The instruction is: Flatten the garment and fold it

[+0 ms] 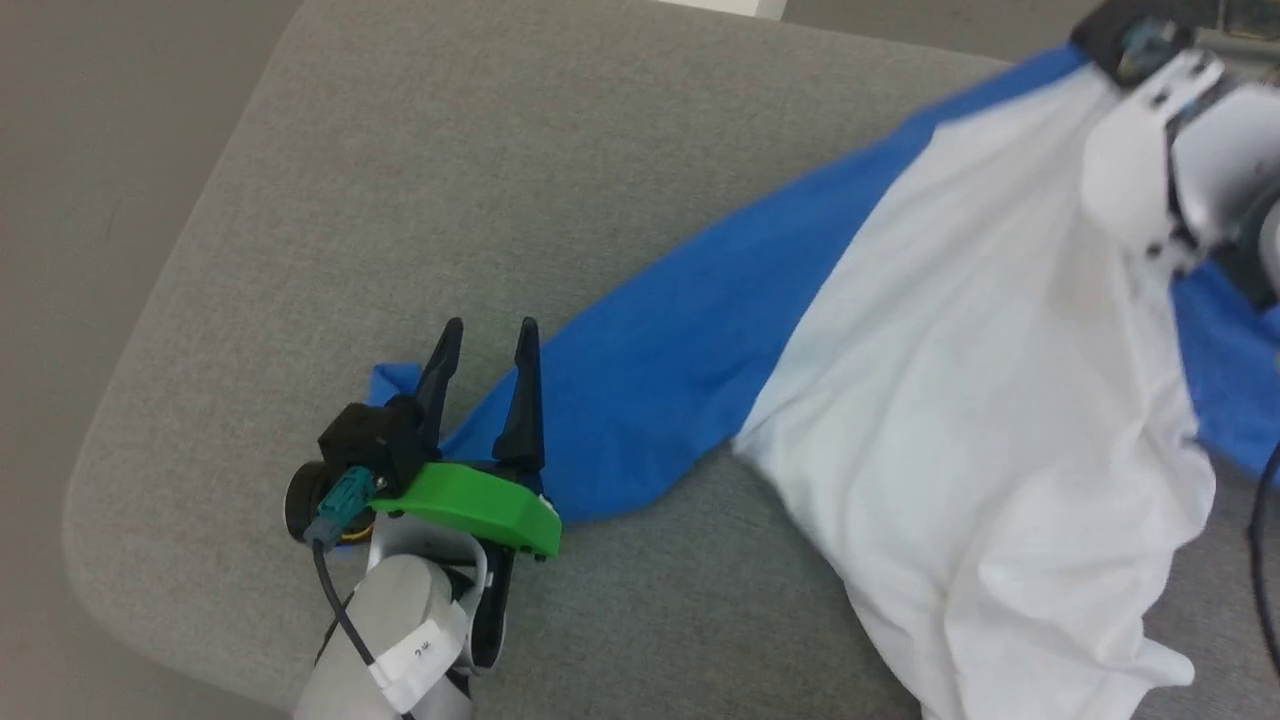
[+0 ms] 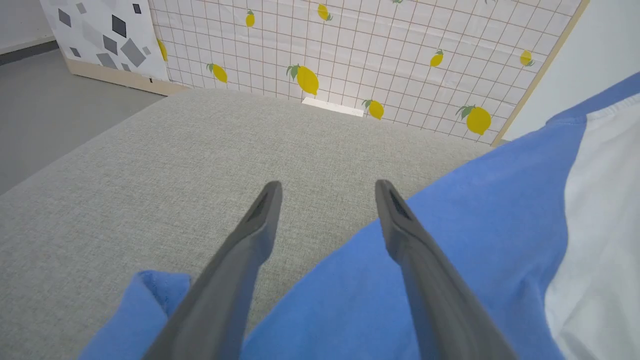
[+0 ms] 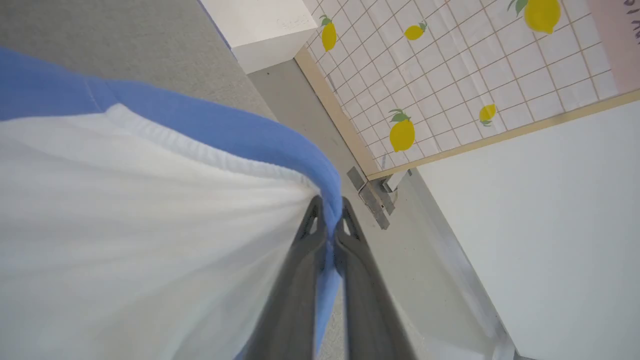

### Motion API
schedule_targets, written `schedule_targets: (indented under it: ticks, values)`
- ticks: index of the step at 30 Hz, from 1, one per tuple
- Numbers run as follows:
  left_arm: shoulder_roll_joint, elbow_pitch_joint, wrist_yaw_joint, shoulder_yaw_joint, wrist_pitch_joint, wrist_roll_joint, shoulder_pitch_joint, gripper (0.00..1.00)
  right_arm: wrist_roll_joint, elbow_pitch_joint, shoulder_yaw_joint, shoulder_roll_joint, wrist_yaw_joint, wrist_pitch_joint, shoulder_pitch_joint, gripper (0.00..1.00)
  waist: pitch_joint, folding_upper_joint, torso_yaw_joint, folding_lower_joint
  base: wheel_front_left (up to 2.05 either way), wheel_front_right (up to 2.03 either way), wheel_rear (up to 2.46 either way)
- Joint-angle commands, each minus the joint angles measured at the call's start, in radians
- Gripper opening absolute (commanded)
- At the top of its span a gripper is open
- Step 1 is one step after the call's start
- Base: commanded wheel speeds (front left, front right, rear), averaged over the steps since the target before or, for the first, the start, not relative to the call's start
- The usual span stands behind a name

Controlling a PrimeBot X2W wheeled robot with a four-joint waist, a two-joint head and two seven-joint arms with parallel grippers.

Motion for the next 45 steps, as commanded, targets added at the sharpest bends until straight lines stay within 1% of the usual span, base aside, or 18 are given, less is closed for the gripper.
schedule_targets:
  ticks: [1,4,7,8,9,10,13,14,17,19,22,25,29,33,35,37,41,45]
  values:
    - [-0.005,0.001,-0.007,-0.001,-0.005,0.002,-0.021,1.00,-0.007,0.040,0.003,0.009,-0.002,-0.020,-0.027,0.00,0.025,0.0000,0.027,-0.0001,0.00,0.00,0.00]
    - [-0.010,0.004,-0.011,-0.006,-0.005,0.001,-0.027,1.00,-0.014,0.136,0.020,0.040,-0.002,-0.063,-0.066,0.00,0.036,0.0000,0.037,-0.0001,0.00,0.00,0.00]
    - [-0.012,0.009,-0.014,-0.009,-0.005,0.000,-0.028,1.00,0.015,0.219,0.012,0.075,-0.002,-0.104,-0.061,0.00,0.042,0.0000,0.037,-0.0001,0.00,0.00,0.00]
    - [-0.013,0.010,-0.015,-0.008,-0.005,0.001,-0.028,1.00,0.027,0.250,0.004,0.086,-0.002,-0.122,-0.053,0.20,0.043,0.0000,0.034,-0.0001,0.00,0.00,0.00]
    - [-0.013,0.011,-0.015,-0.007,-0.005,0.002,-0.027,1.00,0.040,0.273,-0.003,0.097,-0.002,-0.135,-0.044,0.55,0.042,0.0000,0.030,-0.0001,0.00,0.00,0.00]
    - [-0.014,0.013,-0.015,-0.006,-0.005,0.003,-0.025,1.00,0.054,0.297,-0.020,0.111,-0.002,-0.152,-0.031,1.00,0.039,0.0000,0.024,-0.0001,0.00,0.00,0.00]
    - [-0.014,0.018,-0.017,-0.001,-0.005,0.011,-0.019,1.00,0.088,0.323,-0.071,0.146,-0.002,-0.218,0.014,1.00,0.020,0.0000,0.002,-0.0001,0.00,0.00,0.00]
    - [-0.014,0.020,-0.017,0.003,-0.005,0.014,-0.014,1.00,0.100,0.322,-0.104,0.160,-0.002,-0.250,0.036,1.00,0.010,0.0000,-0.009,-0.0001,0.00,0.00,0.00]
    - [-0.013,0.025,-0.018,0.013,-0.005,0.024,-0.001,1.00,0.125,0.289,-0.197,0.201,-0.002,-0.333,0.114,1.00,-0.020,0.0000,-0.042,-0.0001,0.00,0.00,0.00]
    - [-0.007,0.027,-0.019,0.020,-0.005,0.032,0.010,1.00,0.140,0.241,-0.269,0.235,-0.002,-0.385,0.187,1.00,-0.043,0.0000,-0.067,-0.0001,0.00,0.00,0.00]
    - [0.003,0.025,-0.020,0.030,-0.005,0.039,0.025,1.00,0.140,0.131,-0.376,0.293,-0.002,-0.437,0.322,1.00,-0.070,0.0000,-0.105,-0.0001,0.00,0.00,0.00]
    - [0.015,0.025,-0.020,0.033,-0.005,0.044,0.040,1.00,0.125,-0.001,-0.485,0.376,-0.002,-0.485,0.477,1.00,-0.097,0.0000,-0.141,-0.0001,0.00,0.00,0.00]
    - [0.025,0.026,-0.020,0.030,-0.002,0.045,0.051,1.00,0.091,-0.144,-0.584,0.488,-0.002,-0.549,0.661,1.00,-0.124,0.0000,-0.179,-0.0001,0.00,0.00,0.00]
    - [0.034,0.029,-0.017,0.024,0.013,0.049,0.053,1.00,0.083,-0.223,-0.639,0.535,-0.002,-0.639,0.794,1.00,-0.148,0.0000,-0.215,-0.0001,0.00,0.00,0.00]
    - [0.042,0.032,-0.012,0.020,0.032,0.054,0.046,1.00,0.090,-0.238,-0.649,0.541,-0.002,-0.673,0.839,1.00,-0.151,0.0000,-0.236,-0.0001,0.00,0.00,0.00]
    - [0.055,0.038,-0.009,0.015,0.062,0.064,0.026,1.00,0.129,-0.239,-0.645,0.543,-0.002,-0.695,0.871,1.00,-0.148,0.0000,-0.258,-0.0001,0.00,0.00,0.00]
    - [0.091,0.079,-0.008,0.002,0.163,0.090,-0.061,1.00,0.158,-0.241,-0.622,0.543,-0.002,-0.716,0.884,1.00,-0.125,0.0000,-0.309,-0.0001,0.00,0.00,0.00]
    - [0.123,0.162,-0.026,-0.010,0.287,0.102,-0.189,1.00,0.163,-0.246,-0.602,0.543,-0.002,-0.712,0.867,1.00,-0.090,0.0000,-0.359,-0.0001,0.00,0.00,0.00]
